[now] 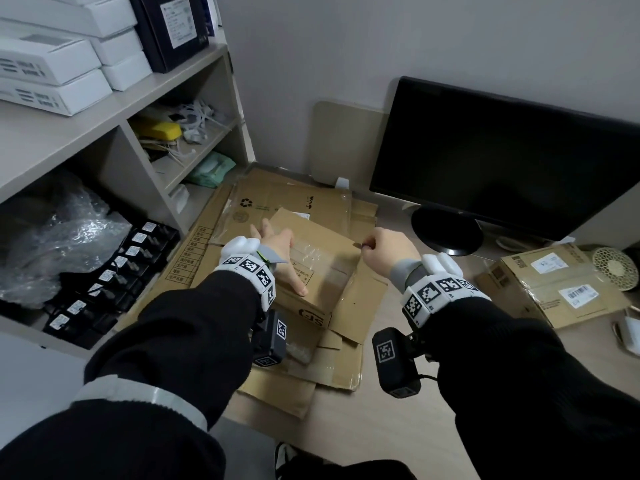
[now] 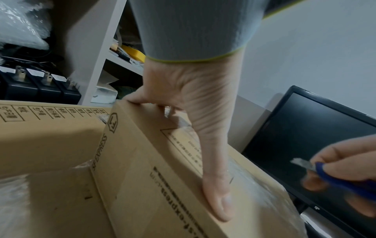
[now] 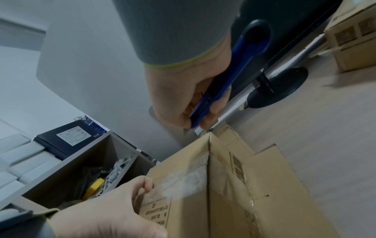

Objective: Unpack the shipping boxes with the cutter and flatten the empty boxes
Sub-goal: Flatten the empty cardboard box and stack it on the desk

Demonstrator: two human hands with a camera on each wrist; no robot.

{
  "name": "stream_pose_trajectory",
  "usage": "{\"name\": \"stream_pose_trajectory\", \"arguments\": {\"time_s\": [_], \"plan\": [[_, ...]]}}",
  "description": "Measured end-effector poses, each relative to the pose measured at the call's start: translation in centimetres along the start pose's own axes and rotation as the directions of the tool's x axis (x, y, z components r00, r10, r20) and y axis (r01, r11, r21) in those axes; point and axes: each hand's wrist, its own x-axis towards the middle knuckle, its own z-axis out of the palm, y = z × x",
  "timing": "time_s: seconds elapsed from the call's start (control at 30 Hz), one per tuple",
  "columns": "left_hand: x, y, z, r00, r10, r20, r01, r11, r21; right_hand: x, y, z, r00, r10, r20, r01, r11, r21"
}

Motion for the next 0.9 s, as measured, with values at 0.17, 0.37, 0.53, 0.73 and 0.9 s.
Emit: {"name": "stream_pose_trajectory", "arguments": {"time_s": [0.17,0.37,0.53,0.73,0.9], "plan": [[-0.7,0.2,0.5,0.980,0.135,-0.149,-0.124,0.989,0.078,0.1,-1.0,1.6,0.990,-0.014,0.142,0.015,1.000,-0.008],[-2.3,-0.5,0.4,0.931,0.259,-0.259,-0.222,0.961,0.162,1.7,-1.1,2.2,0.996,0.012,0.086,-0.010,1.000,-0.017],[-3.5,-1.2,-1.5,0.916,0.329,-0.229,-0.295,0.940,0.171,2.3,-2.5,3.0,0.994,0.070,0.083,-0.057,0.987,-0.151],[-4.9,-3.5,-5.5,0.835,0.362,-0.414,-0.305,0.931,0.199,3.8,-3.3,1.1,0.993,0.116,-0.014,-0.114,0.987,0.112],[-5.5,-5.8,-9.0,0.949,0.268,-0.165,-0.194,0.911,0.363,4.5,-5.6,-3.5,0.976,0.023,-0.218,0.026,0.975,0.221]]}}
